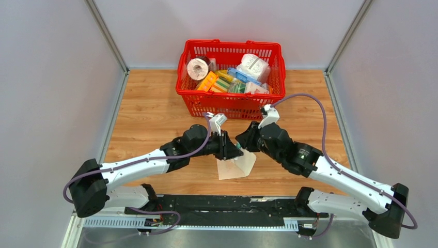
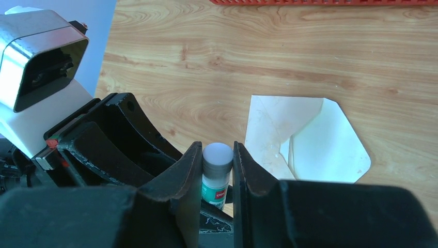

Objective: Place the letter into the envelope and seal it

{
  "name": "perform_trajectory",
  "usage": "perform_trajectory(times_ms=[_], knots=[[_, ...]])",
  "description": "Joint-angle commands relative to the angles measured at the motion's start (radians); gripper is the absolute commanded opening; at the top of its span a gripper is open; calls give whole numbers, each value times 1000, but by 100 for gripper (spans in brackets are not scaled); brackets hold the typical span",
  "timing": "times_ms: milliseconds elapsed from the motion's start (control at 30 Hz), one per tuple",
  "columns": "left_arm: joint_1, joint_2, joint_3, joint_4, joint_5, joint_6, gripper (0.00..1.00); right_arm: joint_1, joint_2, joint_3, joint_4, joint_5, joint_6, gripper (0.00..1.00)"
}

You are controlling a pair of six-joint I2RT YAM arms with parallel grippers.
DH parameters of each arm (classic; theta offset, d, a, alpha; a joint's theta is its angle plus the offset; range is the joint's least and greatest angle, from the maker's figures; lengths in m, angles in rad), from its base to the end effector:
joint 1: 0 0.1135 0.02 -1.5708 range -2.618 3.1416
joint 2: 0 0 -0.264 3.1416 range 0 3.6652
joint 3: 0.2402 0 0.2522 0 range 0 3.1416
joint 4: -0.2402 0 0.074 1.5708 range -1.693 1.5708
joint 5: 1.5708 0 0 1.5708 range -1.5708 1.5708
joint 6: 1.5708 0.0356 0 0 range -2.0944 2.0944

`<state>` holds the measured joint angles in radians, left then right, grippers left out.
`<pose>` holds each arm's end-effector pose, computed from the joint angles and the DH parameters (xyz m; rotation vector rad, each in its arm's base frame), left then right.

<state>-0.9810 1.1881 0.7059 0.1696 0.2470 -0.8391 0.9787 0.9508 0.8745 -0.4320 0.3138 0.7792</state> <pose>0.1427 -0.2288 0.2646 0.3464 2.1325 -1.4003 0.1261 0.1678 0.3170 -0.0151 2.1407 0.7494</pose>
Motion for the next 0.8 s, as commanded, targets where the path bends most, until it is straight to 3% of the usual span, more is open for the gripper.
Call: perform_trajectory(times_ms=[0,433,600,767], knots=[[1,16,-3,-39,63,-29,0,-46,-52,44,-30,179,-52,1],[1,62,3,-45,124,-40,0,-123,-63,38,-102,166,-55,4],[5,-19,59,-255,-56,1,0,-257,-76,-77,-155,154,-14,7],[53,-168,101,-442,-198,40,0,-420,-41,-250,-70,84,37,11]])
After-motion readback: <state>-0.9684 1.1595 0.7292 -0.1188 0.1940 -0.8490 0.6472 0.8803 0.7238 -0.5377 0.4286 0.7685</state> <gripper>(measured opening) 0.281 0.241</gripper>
